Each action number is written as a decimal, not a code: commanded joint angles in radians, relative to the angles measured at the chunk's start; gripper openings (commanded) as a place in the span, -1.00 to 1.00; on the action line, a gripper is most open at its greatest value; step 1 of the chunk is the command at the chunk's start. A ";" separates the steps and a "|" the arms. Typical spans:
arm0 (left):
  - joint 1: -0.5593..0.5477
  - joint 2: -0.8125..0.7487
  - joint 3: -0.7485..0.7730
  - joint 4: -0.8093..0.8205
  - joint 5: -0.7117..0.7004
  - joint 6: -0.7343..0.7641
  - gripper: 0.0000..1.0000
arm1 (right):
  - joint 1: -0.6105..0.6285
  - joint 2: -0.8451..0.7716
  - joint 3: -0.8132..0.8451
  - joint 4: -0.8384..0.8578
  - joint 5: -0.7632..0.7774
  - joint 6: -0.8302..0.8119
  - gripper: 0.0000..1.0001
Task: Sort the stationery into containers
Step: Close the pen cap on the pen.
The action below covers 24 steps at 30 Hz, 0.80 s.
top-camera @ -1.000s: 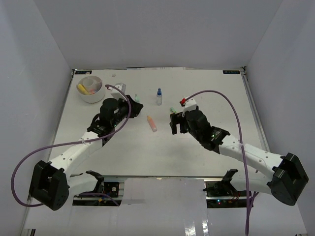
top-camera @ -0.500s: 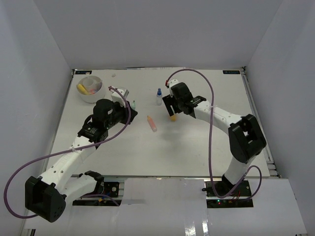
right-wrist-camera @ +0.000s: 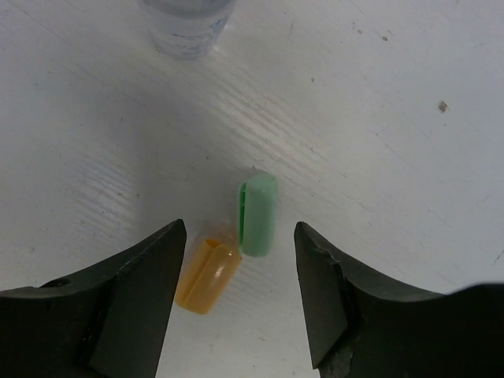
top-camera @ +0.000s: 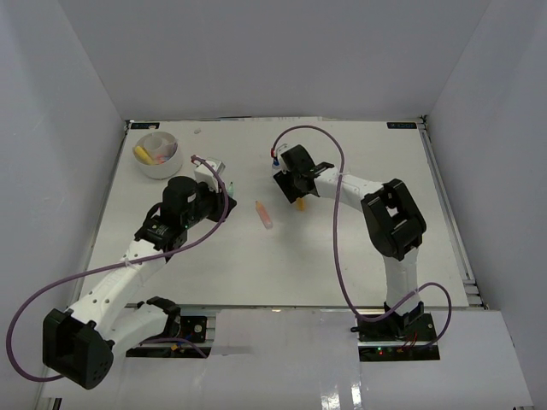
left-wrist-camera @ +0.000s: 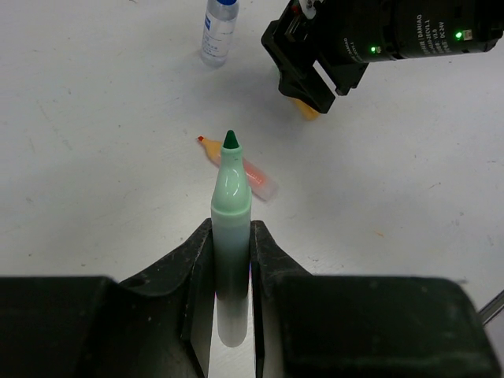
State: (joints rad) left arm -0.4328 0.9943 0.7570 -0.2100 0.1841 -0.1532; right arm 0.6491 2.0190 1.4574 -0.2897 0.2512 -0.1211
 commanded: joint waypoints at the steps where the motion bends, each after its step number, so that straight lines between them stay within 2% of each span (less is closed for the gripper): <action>1: 0.008 -0.036 -0.007 0.003 -0.015 0.014 -1.00 | -0.014 0.026 0.047 0.020 -0.007 -0.028 0.26; 17: 0.008 -0.028 -0.010 0.006 0.014 0.018 -1.00 | -0.040 0.084 0.055 0.050 -0.030 -0.031 0.01; 24: 0.008 -0.029 -0.012 0.018 0.058 0.024 -1.00 | -0.049 0.034 0.017 0.064 -0.024 -0.028 -0.48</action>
State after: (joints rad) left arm -0.4328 0.9855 0.7547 -0.2089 0.2016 -0.1413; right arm 0.6071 2.0872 1.4773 -0.2565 0.2256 -0.1417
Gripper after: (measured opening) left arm 0.290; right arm 0.291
